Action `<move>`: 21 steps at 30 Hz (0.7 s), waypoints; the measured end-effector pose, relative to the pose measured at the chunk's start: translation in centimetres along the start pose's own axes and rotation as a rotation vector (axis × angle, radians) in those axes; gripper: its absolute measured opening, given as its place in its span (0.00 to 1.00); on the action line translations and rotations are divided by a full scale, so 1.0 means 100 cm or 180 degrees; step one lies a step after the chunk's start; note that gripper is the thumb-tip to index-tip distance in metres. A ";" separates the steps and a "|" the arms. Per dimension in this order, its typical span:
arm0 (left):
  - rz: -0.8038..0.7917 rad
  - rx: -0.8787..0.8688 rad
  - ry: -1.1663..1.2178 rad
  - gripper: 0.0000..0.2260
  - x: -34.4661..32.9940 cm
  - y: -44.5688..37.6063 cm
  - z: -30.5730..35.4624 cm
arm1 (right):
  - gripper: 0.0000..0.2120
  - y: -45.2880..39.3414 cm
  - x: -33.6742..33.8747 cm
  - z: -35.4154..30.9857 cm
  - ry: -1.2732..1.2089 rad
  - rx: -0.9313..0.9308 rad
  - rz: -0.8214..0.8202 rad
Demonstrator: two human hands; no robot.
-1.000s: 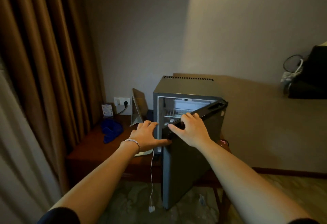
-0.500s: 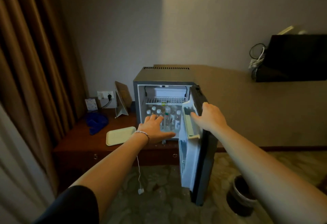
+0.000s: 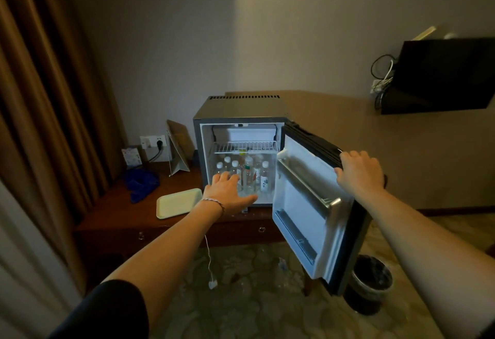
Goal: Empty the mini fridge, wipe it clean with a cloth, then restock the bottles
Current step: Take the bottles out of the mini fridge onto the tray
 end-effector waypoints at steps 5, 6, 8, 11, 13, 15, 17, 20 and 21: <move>-0.0005 0.0091 -0.0031 0.39 -0.003 -0.006 -0.009 | 0.11 -0.009 -0.015 0.008 -0.0287 -0.0308 0.0023; -0.0023 0.0118 -0.0023 0.39 -0.004 -0.008 -0.012 | 0.12 -0.011 -0.016 0.008 -0.0316 -0.0322 0.0013; -0.0064 0.0180 0.0002 0.39 -0.007 -0.012 -0.019 | 0.15 -0.016 -0.018 0.005 -0.0267 -0.0267 0.0096; -0.0085 0.0247 0.0041 0.39 -0.010 -0.020 -0.031 | 0.19 -0.020 -0.020 -0.016 -0.0095 0.0374 0.0533; -0.0074 0.0240 0.0057 0.38 -0.012 -0.024 -0.039 | 0.19 -0.018 -0.024 -0.038 -0.0190 0.0828 0.0564; -0.0073 0.0252 0.0078 0.37 -0.013 -0.031 -0.048 | 0.18 -0.019 -0.033 -0.064 -0.0236 0.1148 0.0387; -0.0065 0.0285 0.0090 0.37 -0.015 -0.041 -0.061 | 0.19 -0.022 -0.047 -0.095 -0.0298 0.1401 0.0185; -0.0094 0.0268 0.0103 0.36 -0.020 -0.055 -0.078 | 0.21 -0.025 -0.069 -0.137 -0.0392 0.1427 -0.0212; -0.0110 0.0255 0.0107 0.35 -0.023 -0.060 -0.087 | 0.22 -0.027 -0.080 -0.151 -0.0396 0.1394 -0.0323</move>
Point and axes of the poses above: each hand's wrist, its own y-axis away from the middle knuckle, its own x-axis out of the back of the hand, z = x × y, the point moved 1 cm from there along -y, towards the middle knuckle, and after that the axes turned 12 degrees about -x, right-handed, at the moved point
